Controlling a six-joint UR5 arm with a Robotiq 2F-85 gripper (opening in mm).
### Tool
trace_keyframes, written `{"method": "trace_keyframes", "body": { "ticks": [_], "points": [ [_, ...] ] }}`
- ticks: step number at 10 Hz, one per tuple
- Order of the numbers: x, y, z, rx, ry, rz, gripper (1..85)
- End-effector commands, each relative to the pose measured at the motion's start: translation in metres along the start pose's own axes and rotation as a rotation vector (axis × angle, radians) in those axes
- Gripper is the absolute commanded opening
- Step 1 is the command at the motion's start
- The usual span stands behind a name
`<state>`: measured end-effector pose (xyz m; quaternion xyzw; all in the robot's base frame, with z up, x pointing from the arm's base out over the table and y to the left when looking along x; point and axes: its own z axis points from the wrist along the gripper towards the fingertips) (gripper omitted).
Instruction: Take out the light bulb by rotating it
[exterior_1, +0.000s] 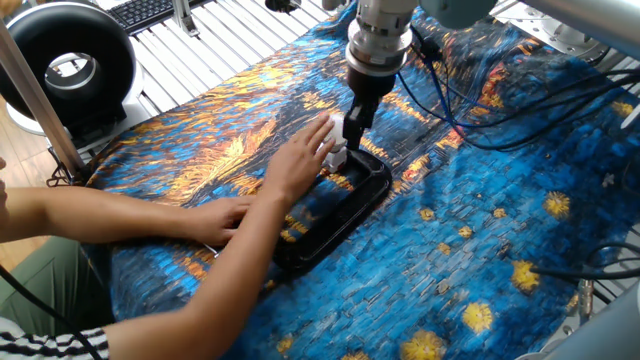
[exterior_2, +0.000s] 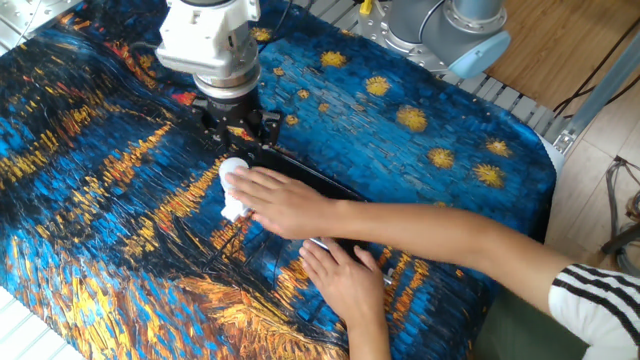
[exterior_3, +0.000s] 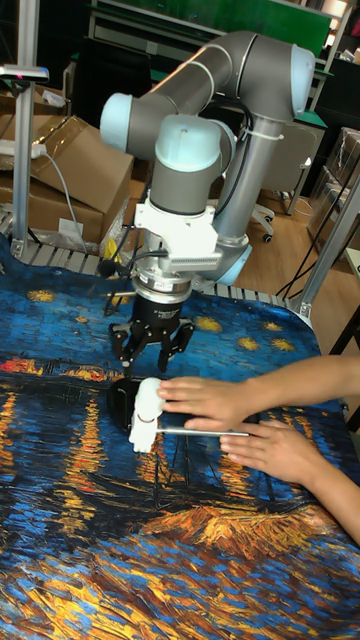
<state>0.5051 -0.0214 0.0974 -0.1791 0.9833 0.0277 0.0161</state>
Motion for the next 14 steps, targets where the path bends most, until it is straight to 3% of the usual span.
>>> {"method": "trace_keyframes", "body": {
  "ticks": [1,5,10,14],
  "points": [
    [-0.005,0.007,-0.005,-0.008,0.015,0.156,54.0],
    [-0.013,0.002,0.002,0.016,0.014,0.197,51.7],
    [-0.019,0.007,0.005,0.003,0.013,0.247,51.0],
    [-0.025,0.007,0.005,0.017,0.015,0.269,49.0]
  ]
}}
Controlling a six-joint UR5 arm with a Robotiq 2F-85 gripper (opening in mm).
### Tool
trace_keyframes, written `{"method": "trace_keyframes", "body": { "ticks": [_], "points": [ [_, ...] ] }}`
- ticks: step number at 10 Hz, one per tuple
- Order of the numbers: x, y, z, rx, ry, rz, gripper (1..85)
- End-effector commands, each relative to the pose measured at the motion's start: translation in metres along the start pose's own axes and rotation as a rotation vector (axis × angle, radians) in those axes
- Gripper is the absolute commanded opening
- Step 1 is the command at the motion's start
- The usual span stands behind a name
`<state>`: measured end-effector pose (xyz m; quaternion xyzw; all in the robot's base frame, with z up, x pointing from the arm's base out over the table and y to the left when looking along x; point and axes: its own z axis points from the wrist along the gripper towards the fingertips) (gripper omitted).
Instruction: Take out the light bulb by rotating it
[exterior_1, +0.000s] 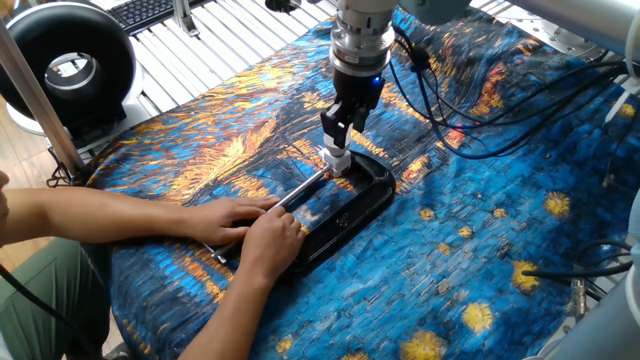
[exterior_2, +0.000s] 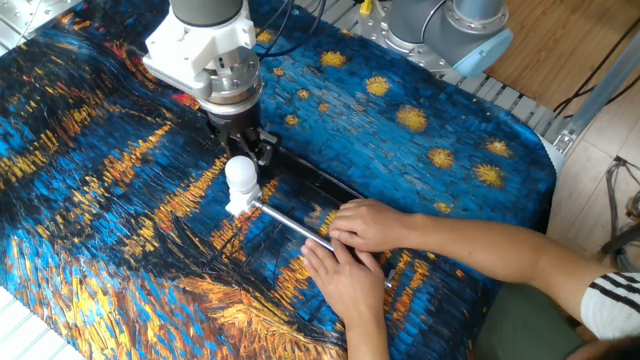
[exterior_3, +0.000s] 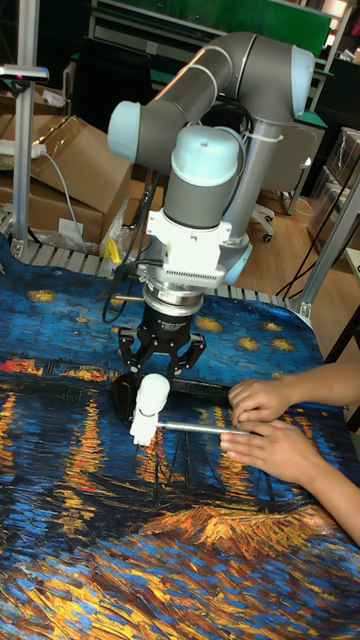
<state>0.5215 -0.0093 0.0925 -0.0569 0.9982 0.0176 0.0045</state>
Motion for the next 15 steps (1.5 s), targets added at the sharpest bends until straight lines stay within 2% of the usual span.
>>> {"method": "trace_keyframes", "body": {
  "ticks": [1,4,7,8,10,12,15],
  "points": [
    [-0.0066,0.0031,-0.0002,-0.001,-0.009,0.023,48.3],
    [-0.0091,0.0069,0.0001,-0.014,-0.016,0.011,49.0],
    [-0.0087,0.0066,0.0,-0.014,-0.015,-0.006,55.0],
    [-0.0088,0.0064,0.0003,-0.014,-0.015,-0.017,59.3],
    [-0.0118,0.0059,0.0023,-0.01,-0.021,-0.012,61.3],
    [-0.0124,0.0041,0.0028,-0.003,-0.021,0.001,59.7],
    [-0.0115,0.002,0.0038,0.006,-0.016,0.024,52.3]
  ]
}}
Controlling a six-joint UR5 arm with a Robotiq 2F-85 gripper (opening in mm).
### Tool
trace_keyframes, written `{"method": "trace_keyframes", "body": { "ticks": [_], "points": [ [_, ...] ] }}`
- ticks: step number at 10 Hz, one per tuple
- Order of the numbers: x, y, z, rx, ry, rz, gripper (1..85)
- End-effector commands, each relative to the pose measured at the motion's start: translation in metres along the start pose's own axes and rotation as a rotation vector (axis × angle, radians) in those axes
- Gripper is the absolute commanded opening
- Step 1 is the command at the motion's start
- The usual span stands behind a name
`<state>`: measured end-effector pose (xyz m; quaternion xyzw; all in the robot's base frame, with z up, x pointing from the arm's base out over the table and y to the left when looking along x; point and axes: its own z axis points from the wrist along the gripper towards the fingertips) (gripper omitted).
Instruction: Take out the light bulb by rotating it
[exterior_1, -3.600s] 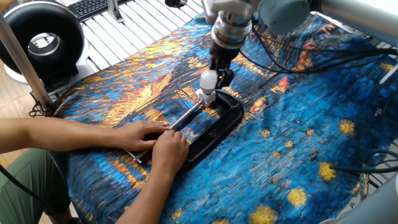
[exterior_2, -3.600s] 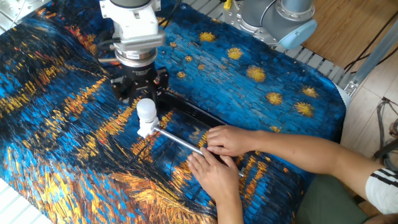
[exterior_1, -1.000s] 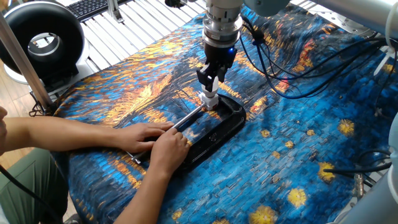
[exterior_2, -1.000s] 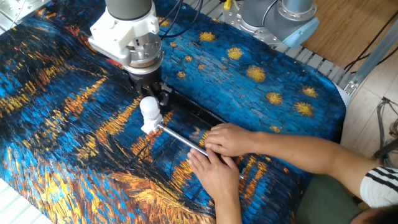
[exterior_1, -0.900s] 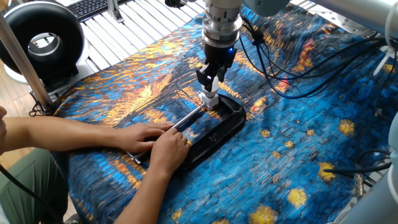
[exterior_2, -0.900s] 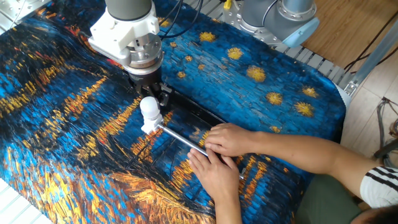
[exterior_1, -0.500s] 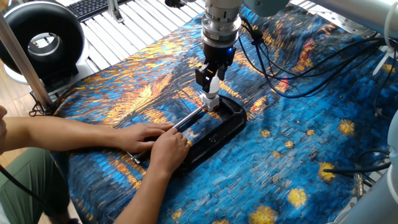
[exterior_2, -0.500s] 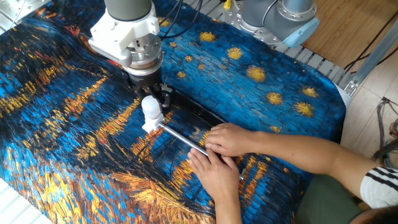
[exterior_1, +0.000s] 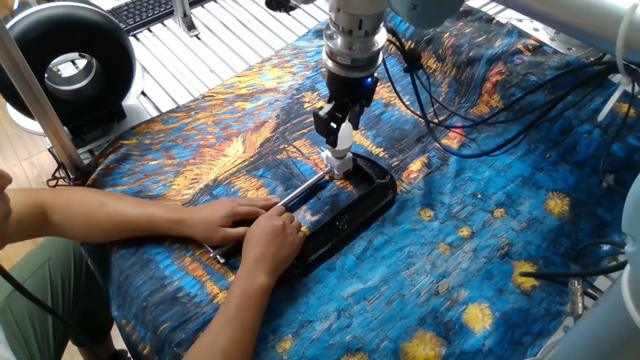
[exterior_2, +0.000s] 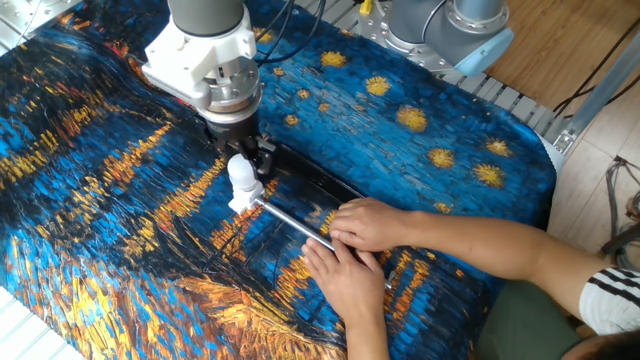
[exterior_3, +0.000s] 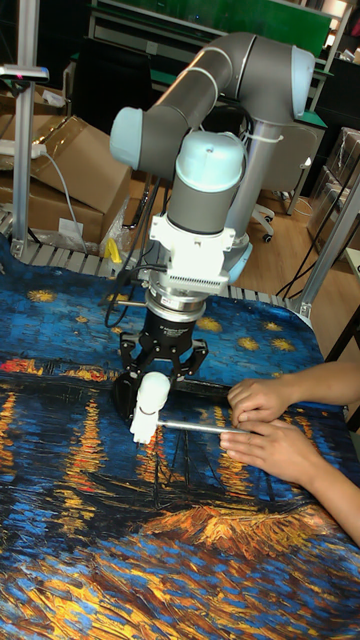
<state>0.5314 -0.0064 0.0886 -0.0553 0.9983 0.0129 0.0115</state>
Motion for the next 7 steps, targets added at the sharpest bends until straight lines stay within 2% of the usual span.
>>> {"method": "trace_keyframes", "body": {
  "ticks": [1,4,7],
  "points": [
    [-0.0014,0.0001,-0.0001,-0.003,-0.002,0.026,51.0],
    [-0.002,0.0009,0.0004,-0.006,-0.004,0.047,42.0],
    [-0.0031,-0.0021,0.0,0.007,-0.009,0.054,32.7]
  ]
}}
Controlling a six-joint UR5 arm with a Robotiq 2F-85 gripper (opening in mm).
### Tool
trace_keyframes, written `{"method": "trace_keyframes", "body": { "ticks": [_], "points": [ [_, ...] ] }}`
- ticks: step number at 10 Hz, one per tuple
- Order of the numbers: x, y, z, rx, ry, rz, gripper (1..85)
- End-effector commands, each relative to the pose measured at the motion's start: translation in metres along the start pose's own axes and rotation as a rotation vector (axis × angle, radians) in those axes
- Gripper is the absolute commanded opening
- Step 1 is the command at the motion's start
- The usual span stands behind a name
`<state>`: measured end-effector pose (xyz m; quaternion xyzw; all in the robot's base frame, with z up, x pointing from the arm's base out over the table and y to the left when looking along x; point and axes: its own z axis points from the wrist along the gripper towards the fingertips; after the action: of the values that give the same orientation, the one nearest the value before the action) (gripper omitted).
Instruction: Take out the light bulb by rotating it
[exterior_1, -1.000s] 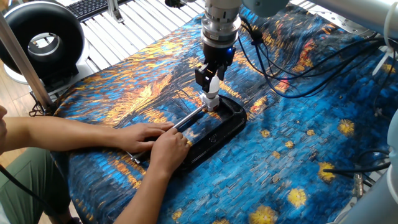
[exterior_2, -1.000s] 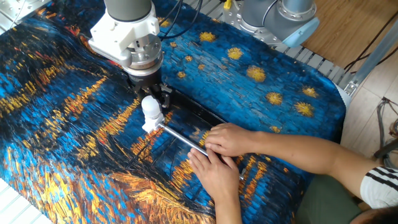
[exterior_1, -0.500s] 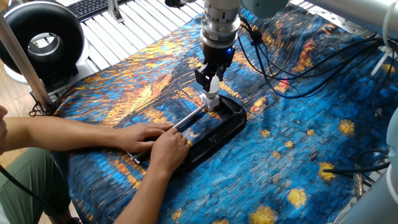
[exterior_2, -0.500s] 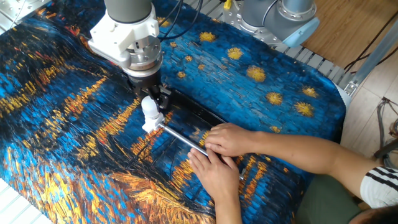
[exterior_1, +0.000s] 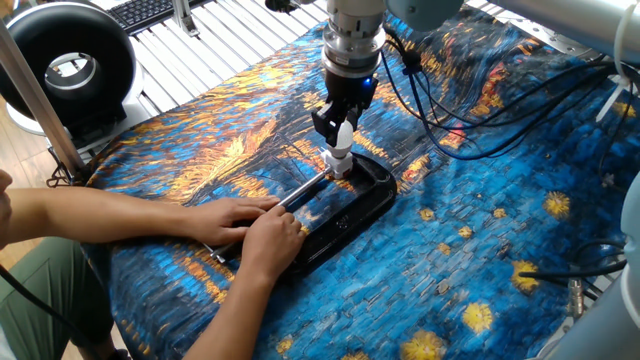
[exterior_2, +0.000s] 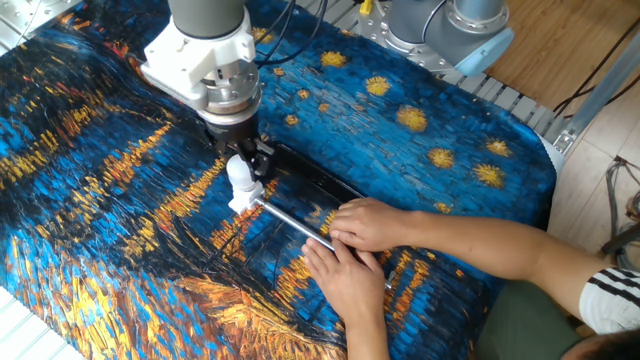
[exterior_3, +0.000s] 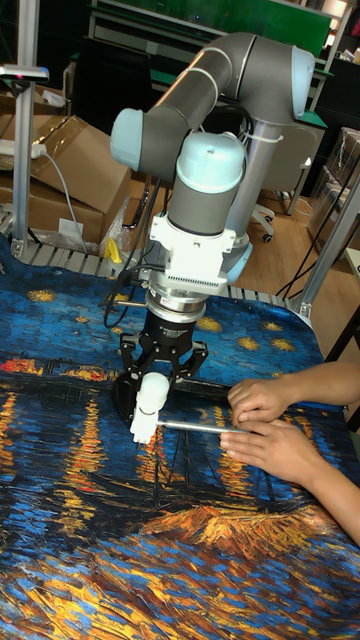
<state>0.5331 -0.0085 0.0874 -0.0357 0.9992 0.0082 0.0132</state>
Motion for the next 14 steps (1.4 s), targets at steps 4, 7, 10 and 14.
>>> {"method": "trace_keyframes", "body": {
  "ticks": [4,7,10,14],
  "points": [
    [-0.008,0.0,-0.001,0.003,-0.029,0.026,15.3],
    [-0.011,0.0,-0.001,0.008,-0.042,-0.034,10.7],
    [-0.014,-0.004,-0.002,0.027,-0.057,-0.126,8.7],
    [-0.022,0.003,-0.003,0.011,-0.094,-0.197,2.3]
  ]
}}
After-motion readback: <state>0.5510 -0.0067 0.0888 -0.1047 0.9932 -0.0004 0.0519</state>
